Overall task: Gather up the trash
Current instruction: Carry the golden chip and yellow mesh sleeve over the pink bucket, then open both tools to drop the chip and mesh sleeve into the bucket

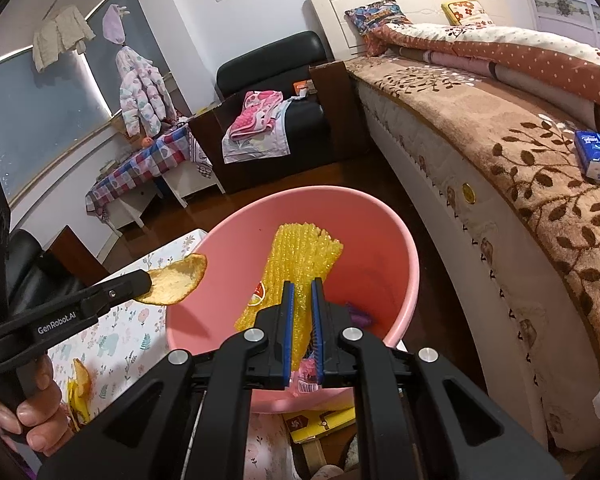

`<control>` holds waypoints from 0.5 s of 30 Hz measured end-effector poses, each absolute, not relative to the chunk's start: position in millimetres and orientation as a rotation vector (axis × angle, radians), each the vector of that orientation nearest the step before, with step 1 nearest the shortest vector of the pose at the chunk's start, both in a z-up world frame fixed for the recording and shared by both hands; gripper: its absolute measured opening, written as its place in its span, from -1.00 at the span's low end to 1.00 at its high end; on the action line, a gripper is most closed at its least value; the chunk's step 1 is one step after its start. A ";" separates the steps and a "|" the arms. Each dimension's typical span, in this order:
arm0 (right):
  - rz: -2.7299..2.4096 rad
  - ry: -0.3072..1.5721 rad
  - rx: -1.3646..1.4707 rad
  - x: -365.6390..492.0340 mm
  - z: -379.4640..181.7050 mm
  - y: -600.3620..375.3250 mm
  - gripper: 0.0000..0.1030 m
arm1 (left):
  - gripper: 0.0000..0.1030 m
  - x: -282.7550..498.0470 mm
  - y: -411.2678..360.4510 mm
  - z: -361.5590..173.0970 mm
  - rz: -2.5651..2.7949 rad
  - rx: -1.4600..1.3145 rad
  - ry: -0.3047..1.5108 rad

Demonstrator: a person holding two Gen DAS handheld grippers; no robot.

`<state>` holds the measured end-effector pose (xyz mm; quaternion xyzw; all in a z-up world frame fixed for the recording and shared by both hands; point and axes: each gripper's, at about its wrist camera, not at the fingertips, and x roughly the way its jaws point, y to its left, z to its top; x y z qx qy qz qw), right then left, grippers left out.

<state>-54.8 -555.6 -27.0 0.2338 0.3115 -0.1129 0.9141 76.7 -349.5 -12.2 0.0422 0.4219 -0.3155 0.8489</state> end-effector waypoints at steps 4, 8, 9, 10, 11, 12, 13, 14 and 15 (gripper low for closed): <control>-0.238 0.649 0.485 -52.1 -28.2 -554.7 -0.83 | -0.90 76.3 -351.4 -14.2 -0.676 0.092 0.891; -0.239 0.668 0.510 -47.9 -32.0 -556.9 -0.82 | -0.72 74.7 -354.2 -14.8 -0.703 0.083 0.890; -0.237 0.670 0.524 -47.0 -33.6 -559.3 -0.80 | -0.64 74.2 -354.6 -14.3 -0.710 0.083 0.886; -0.236 0.672 0.531 -46.9 -34.8 -560.6 -0.75 | -0.46 73.5 -354.6 -13.6 -0.715 0.082 0.881; -0.235 0.673 0.537 -46.9 -35.7 -561.3 -0.71 | -0.34 72.6 -353.9 -12.5 -0.720 0.080 0.875; -0.237 0.672 0.536 -47.7 -36.9 -561.2 -0.62 | -0.33 71.7 -353.1 -11.1 -0.725 0.078 0.868; -0.240 0.672 0.533 -47.8 -37.0 -561.1 -0.54 | -0.33 71.2 -351.9 -9.7 -0.730 0.077 0.862; -0.240 0.672 0.530 -48.1 -37.2 -560.6 -0.52 | -0.33 70.8 -351.7 -8.6 -0.731 0.077 0.860; -0.240 0.672 0.528 -48.6 -37.3 -559.8 -0.50 | -0.33 70.6 -350.2 -7.3 -0.729 0.076 0.856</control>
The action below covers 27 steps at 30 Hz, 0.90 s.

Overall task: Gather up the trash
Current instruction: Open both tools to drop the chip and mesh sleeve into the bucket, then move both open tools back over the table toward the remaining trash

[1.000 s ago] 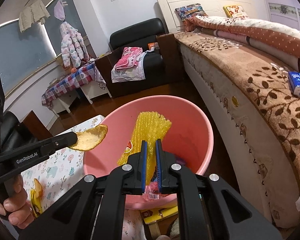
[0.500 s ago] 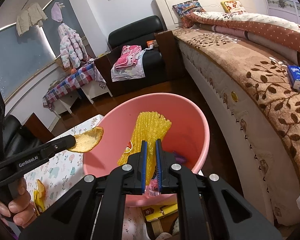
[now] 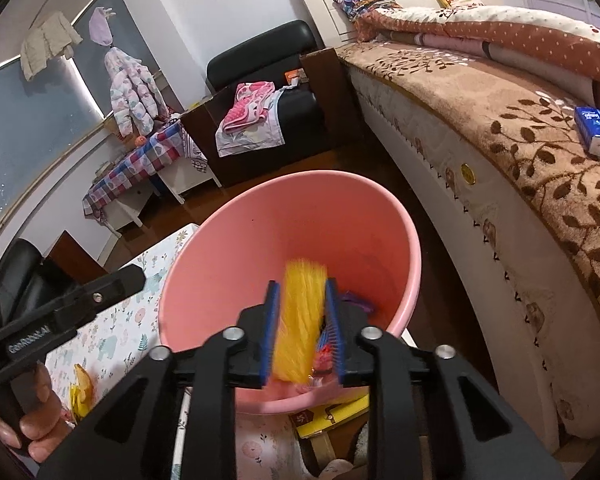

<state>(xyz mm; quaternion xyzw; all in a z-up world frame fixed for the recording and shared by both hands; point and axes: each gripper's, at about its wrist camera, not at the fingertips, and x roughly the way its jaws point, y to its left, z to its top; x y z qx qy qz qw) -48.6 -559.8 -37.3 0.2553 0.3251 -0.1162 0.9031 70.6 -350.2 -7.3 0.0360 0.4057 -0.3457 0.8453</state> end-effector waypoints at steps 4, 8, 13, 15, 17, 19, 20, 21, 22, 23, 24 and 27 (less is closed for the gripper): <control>-0.240 0.663 0.512 -51.1 -32.4 -553.1 -0.50 | -0.33 69.1 -341.2 -0.7 -0.720 0.071 0.845; -0.211 0.637 0.472 -56.8 -22.5 -538.3 -0.50 | -0.32 64.7 -322.6 11.5 -0.707 0.068 0.817; -0.164 0.607 0.430 -60.3 -7.6 -515.6 -0.50 | -0.32 57.9 -282.2 33.2 -0.678 0.077 0.768; -0.147 0.596 0.412 -61.5 -1.2 -504.4 -0.50 | -0.27 55.3 -263.8 41.8 -0.657 0.082 0.747; -0.143 0.580 0.397 -63.5 4.6 -494.4 -0.50 | -0.13 52.8 -241.2 50.5 -0.623 0.085 0.726; -0.137 0.562 0.379 -65.3 10.5 -482.1 -0.50 | -0.05 49.8 -213.8 58.6 -0.581 0.078 0.708; -0.127 0.556 0.371 -65.6 13.2 -476.3 -0.50 | -0.02 48.8 -204.1 61.0 -0.567 0.075 0.704; -0.111 0.557 0.361 -64.3 16.2 -470.5 -0.50 | -0.01 47.1 -190.7 63.7 -0.549 0.070 0.699; -0.097 0.561 0.351 -63.9 18.3 -462.9 -0.50 | -0.01 46.4 -180.5 65.7 -0.534 0.069 0.696; -0.084 0.563 0.343 -63.5 19.8 -456.7 -0.50 | 0.00 44.7 -167.7 67.4 -0.514 0.067 0.694; -0.073 0.564 0.336 -63.6 20.7 -451.7 -0.50 | 0.00 43.0 -155.9 68.4 -0.496 0.066 0.694; -0.023 0.584 0.315 -61.1 23.2 -433.2 -0.50 | 0.00 35.9 -122.6 68.6 -0.443 0.059 0.694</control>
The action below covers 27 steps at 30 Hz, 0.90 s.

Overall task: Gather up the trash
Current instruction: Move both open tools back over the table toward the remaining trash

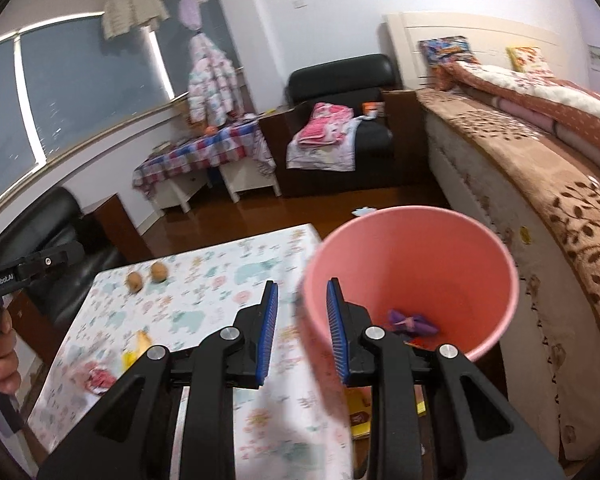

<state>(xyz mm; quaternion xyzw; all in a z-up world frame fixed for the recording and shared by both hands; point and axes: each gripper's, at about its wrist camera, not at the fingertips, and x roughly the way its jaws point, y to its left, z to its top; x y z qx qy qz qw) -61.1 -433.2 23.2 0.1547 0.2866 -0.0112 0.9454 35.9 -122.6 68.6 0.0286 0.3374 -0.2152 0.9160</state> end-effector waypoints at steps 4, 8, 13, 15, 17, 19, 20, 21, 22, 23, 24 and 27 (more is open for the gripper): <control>0.041 0.606 0.298 -59.2 22.5 -409.4 -0.50 | 0.00 23.3 -81.6 61.8 -0.386 0.054 0.710; 0.099 0.626 0.263 -56.7 21.8 -383.5 -0.50 | 0.00 13.1 -48.6 50.6 -0.339 0.042 0.736; 0.172 0.675 0.233 -54.5 15.5 -354.5 -0.50 | 0.00 3.2 -12.8 32.7 -0.279 0.019 0.775; 0.196 0.696 0.226 -54.0 11.5 -345.1 -0.50 | 0.00 0.4 0.6 24.3 -0.254 0.006 0.797; 0.215 0.722 0.225 -51.5 7.6 -337.3 -0.50 | 0.00 -3.1 13.5 14.4 -0.236 -0.012 0.826; 0.234 0.752 0.231 -48.5 3.2 -331.5 -0.50 | 0.00 -6.1 25.3 3.8 -0.224 -0.032 0.857; 0.245 0.765 0.236 -46.6 1.2 -328.0 -0.50 | 0.00 -6.5 27.9 0.2 -0.226 -0.040 0.866; 0.256 0.780 0.242 -44.2 -1.3 -324.7 -0.50 | 0.00 -8.1 30.9 -4.6 -0.230 -0.053 0.878; 0.265 0.791 0.243 -43.0 -3.0 -321.5 -0.50 | 0.00 -9.5 33.1 -8.5 -0.233 -0.061 0.886; 0.270 0.797 0.241 -42.9 -4.6 -318.9 -0.50 | 0.00 -10.6 34.3 -13.1 -0.235 -0.070 0.894; 0.276 0.806 0.236 -41.2 -6.2 -315.3 -0.50 | 0.00 -10.8 34.8 -18.3 -0.240 -0.080 0.905; 0.291 0.819 0.221 -40.0 -8.0 -307.4 -0.50 | 0.00 -8.8 32.7 -32.4 -0.257 -0.115 0.946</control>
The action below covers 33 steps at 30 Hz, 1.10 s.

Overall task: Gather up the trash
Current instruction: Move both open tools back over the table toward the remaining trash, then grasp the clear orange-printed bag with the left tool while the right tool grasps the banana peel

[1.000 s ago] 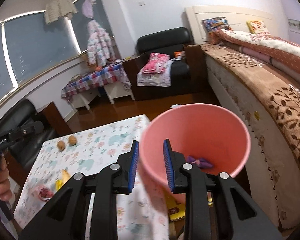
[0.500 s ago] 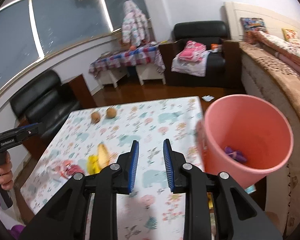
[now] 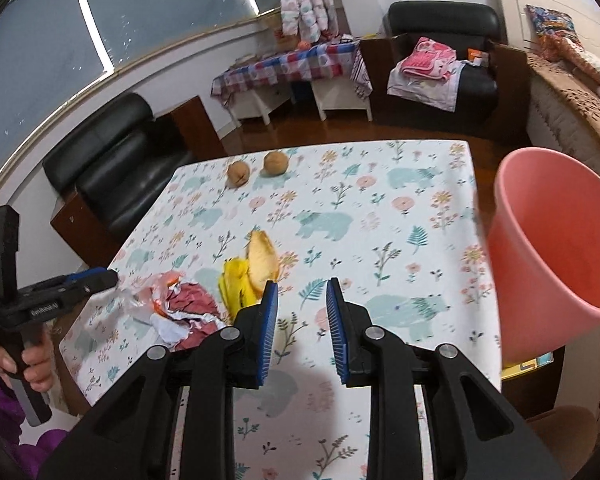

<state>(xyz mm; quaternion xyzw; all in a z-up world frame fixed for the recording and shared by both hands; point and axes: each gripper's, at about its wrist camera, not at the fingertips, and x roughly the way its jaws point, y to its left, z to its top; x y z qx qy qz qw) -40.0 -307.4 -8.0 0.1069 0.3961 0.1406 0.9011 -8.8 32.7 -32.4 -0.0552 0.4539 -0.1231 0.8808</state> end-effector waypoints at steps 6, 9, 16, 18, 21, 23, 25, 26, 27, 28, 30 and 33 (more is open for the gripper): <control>0.292 0.841 0.209 -34.3 -12.4 -299.9 -0.50 | -0.01 1.5 33.0 -41.6 -0.299 -0.238 0.977; 0.303 0.849 0.213 -28.0 -13.2 -296.3 -0.50 | -0.01 7.0 29.4 -47.8 -0.305 -0.244 1.001; 0.370 0.893 0.213 -12.5 -21.4 -278.0 -0.50 | -0.74 8.3 28.4 -60.1 -0.380 -0.300 1.033; 0.386 0.907 0.207 -7.9 -23.5 -271.3 -0.50 | -0.79 6.9 28.5 -58.1 -0.390 -0.292 1.027; 0.413 0.924 0.195 -4.2 -25.5 -260.5 -0.50 | -0.83 3.7 34.1 -53.1 -0.363 -0.273 0.994; 0.409 0.926 0.172 -2.9 -27.5 -255.9 -0.50 | -0.84 2.7 40.9 -49.1 -0.340 -0.273 0.972; 0.387 0.933 0.176 3.1 -29.7 -258.2 -0.50 | -0.84 2.3 49.4 -44.2 -0.325 -0.284 0.956; 0.378 0.939 0.190 7.6 -31.0 -260.6 -0.50 | -0.84 2.2 53.6 -42.4 -0.319 -0.291 0.950; 0.368 0.945 0.208 12.9 -32.9 -263.3 -0.50 | -0.84 2.4 56.8 -41.7 -0.314 -0.295 0.945; 0.361 0.951 0.216 17.2 -34.6 -264.6 -0.50 | -0.84 2.8 59.6 -39.9 -0.306 -0.297 0.938; 0.345 0.970 0.217 26.9 -39.5 -263.7 -0.50 | -0.84 2.5 64.0 -38.4 -0.295 -0.303 0.927; 0.326 1.003 0.204 35.5 -50.0 -258.4 -0.51 | -0.84 2.2 68.5 -38.0 -0.290 -0.317 0.923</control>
